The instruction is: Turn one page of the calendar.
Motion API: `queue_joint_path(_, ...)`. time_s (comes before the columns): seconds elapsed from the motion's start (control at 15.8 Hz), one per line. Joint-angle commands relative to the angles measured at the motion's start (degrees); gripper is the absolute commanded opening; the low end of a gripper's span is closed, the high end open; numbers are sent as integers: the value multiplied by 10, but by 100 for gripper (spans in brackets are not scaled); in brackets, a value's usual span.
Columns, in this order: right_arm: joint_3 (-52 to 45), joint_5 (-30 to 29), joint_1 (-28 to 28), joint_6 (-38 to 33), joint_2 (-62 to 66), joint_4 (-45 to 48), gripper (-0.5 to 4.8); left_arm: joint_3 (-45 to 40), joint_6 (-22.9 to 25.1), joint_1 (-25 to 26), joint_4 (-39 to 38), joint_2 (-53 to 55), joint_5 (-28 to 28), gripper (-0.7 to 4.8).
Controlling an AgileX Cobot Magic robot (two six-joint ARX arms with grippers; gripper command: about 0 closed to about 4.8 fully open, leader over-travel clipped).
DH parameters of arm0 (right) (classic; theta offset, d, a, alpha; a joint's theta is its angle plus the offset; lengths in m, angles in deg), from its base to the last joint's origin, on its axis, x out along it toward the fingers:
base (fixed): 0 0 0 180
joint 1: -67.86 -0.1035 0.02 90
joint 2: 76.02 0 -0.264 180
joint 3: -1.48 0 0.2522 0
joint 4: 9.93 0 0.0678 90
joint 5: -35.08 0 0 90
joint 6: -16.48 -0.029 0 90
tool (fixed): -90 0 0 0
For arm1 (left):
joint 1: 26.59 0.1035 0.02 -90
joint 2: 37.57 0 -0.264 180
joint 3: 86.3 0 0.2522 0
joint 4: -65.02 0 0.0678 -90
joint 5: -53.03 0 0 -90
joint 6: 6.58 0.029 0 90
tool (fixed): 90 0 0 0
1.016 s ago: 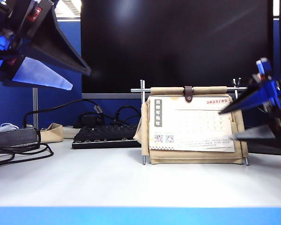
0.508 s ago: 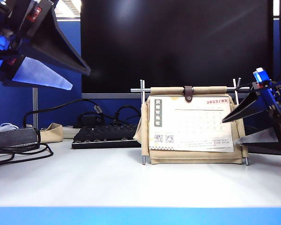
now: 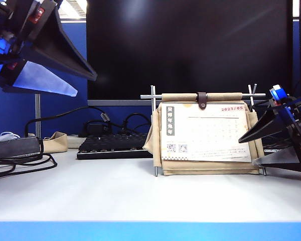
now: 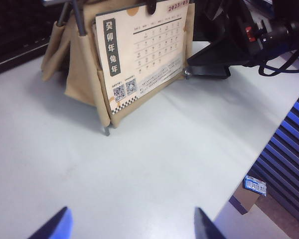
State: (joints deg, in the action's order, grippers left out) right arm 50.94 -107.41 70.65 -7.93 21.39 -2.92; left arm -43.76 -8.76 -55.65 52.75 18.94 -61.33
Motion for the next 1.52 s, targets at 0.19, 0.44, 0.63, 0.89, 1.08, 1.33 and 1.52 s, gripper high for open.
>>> queue_joint_path(0.19,2,-4,-1,-5,-2,35,284,3,2,0,7,0,2,323)
queue_joint_path(0.44,2,-44,-2,-15,-2,40,284,3,3,0,10,1,12,323)
queue_joint_path(0.63,2,-82,-2,-39,-2,60,283,3,8,0,14,1,12,323)
queue_joint_path(0.89,2,-110,-1,-60,-2,91,270,3,16,0,14,1,12,323)
queue_joint_path(1.08,2,-39,-1,-51,-2,71,275,3,15,0,13,2,12,323)
queue_joint_path(1.33,2,22,-1,-4,4,43,275,3,15,0,7,2,12,323)
queue_joint_path(1.52,3,8,-2,-5,34,65,275,3,13,0,7,2,11,323)
